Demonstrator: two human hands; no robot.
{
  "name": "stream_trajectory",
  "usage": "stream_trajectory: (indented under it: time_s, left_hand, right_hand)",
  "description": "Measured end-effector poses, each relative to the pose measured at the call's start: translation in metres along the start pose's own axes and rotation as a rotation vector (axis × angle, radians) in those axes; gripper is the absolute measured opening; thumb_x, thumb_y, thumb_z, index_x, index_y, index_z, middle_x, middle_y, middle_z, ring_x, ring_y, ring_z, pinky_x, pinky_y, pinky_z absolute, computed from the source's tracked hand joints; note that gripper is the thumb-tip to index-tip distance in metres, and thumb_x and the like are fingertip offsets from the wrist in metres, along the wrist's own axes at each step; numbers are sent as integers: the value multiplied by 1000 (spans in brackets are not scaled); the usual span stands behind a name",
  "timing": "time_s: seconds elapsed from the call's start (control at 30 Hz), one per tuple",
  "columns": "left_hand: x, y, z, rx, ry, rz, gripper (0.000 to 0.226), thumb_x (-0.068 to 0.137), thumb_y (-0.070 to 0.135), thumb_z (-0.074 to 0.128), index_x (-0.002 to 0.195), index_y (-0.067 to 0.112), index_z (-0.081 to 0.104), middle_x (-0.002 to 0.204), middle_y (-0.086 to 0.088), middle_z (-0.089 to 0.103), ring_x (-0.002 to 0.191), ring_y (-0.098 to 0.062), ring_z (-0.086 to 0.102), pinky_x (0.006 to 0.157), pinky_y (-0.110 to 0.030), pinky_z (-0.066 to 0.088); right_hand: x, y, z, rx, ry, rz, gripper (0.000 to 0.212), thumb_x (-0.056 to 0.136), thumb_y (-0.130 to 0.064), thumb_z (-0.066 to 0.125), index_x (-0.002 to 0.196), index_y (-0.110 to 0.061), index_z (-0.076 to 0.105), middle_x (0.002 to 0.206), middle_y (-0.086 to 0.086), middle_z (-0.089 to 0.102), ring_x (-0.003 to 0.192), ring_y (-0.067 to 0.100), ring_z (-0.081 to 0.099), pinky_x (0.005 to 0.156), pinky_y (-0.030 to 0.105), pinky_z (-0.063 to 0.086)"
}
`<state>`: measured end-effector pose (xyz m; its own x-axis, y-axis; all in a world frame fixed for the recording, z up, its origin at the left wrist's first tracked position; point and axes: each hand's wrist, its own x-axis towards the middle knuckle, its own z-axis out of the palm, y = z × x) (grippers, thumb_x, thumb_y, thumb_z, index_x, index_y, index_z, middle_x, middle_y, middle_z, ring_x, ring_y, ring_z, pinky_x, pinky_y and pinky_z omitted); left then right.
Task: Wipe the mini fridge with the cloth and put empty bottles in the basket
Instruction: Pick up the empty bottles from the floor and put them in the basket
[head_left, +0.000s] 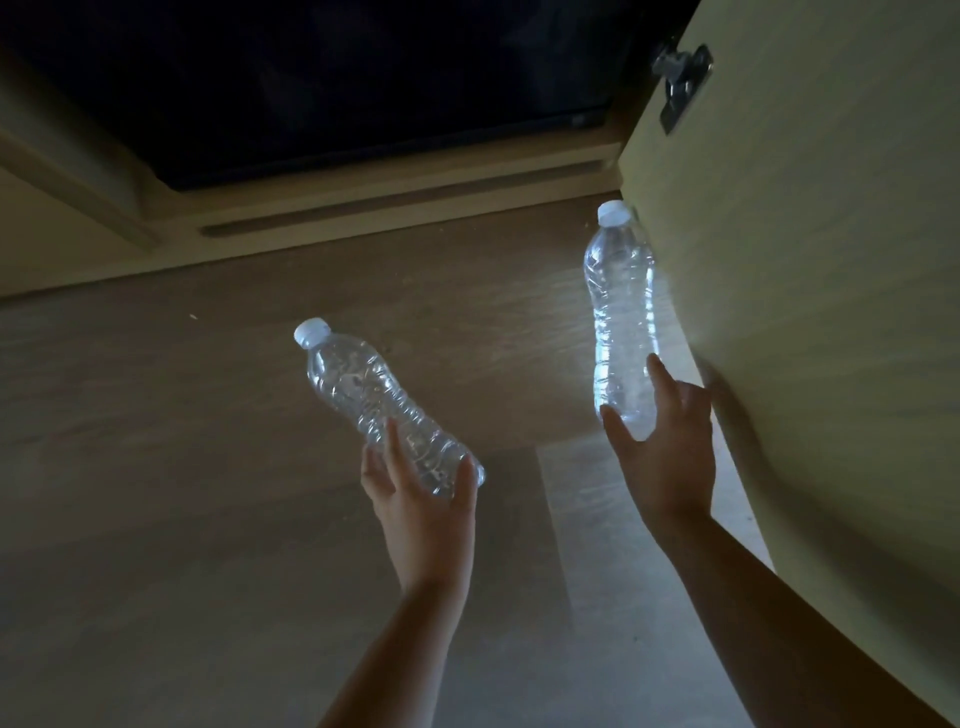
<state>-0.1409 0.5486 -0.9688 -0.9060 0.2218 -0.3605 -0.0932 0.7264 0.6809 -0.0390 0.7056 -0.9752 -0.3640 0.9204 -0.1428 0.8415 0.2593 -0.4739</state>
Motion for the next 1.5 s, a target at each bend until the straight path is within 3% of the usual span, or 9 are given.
stream_trajectory:
  time_s: [0.13,0.3,0.53,0.73,0.9,1.03,1.27,1.4,1.5]
  left_hand:
    - [4,4,0,-73,-16,-25,84,75,26,72,143,35,23,139,-10,31,122,-18,40,91,-27,38]
    - [2,8,-10,-173,-51,-86,83,74,20,74,140,39,28,125,-3,39,98,-8,45,71,-6,32]
    - [-30,40,-48,-221,-38,-106,81,72,16,75,138,38,34,113,-4,44,84,1,46,68,-4,31]
    - [-58,93,-115,-257,-10,-101,80,69,23,76,134,42,35,103,5,45,99,-18,52,82,-24,38]
    - [-76,144,-179,-405,0,-55,64,55,45,65,112,65,43,96,20,62,94,-9,62,83,-37,52]
    - [-102,204,-231,-578,-11,-44,58,71,10,70,104,54,50,83,34,64,75,11,59,67,-10,45]
    - [-156,286,-312,-776,-5,-80,62,71,7,75,115,46,53,129,12,56,117,-9,54,98,-34,44]
    - [-188,334,-363,-810,11,-19,60,76,0,68,113,45,51,133,7,53,116,-4,54,95,-28,47]
    - [-212,361,-396,-821,4,20,61,78,1,66,117,45,48,133,3,52,102,7,58,70,-10,49]
  right_hand:
    - [-4,-16,10,216,-2,88,67,81,-25,67,140,-22,34,135,15,39,117,24,46,82,24,42]
    - [-16,-32,10,374,-28,205,68,77,-17,72,136,-26,40,130,10,40,106,20,52,58,1,33]
    - [-64,-58,-28,427,-128,190,63,74,-14,74,130,-25,46,110,-1,40,89,6,45,55,1,37]
    - [-99,-102,-94,491,-107,161,64,70,-4,74,124,-29,51,95,-16,42,94,19,52,69,11,38]
    - [-115,-151,-166,636,-102,127,66,69,-2,75,118,-39,51,104,-16,42,92,-4,54,76,22,49]
    - [-125,-194,-235,717,-69,52,66,69,1,74,114,-42,53,109,-12,45,96,-1,54,79,16,49]
    - [-140,-260,-353,732,-41,-149,66,65,-13,75,114,-51,51,108,-17,48,97,7,56,82,18,47]
    - [-148,-297,-420,759,-12,-273,59,62,-33,68,117,-47,51,106,-6,50,95,0,55,76,8,45]
    - [-157,-318,-463,786,7,-349,56,65,-32,67,116,-51,51,106,-4,49,89,-6,54,68,3,44]
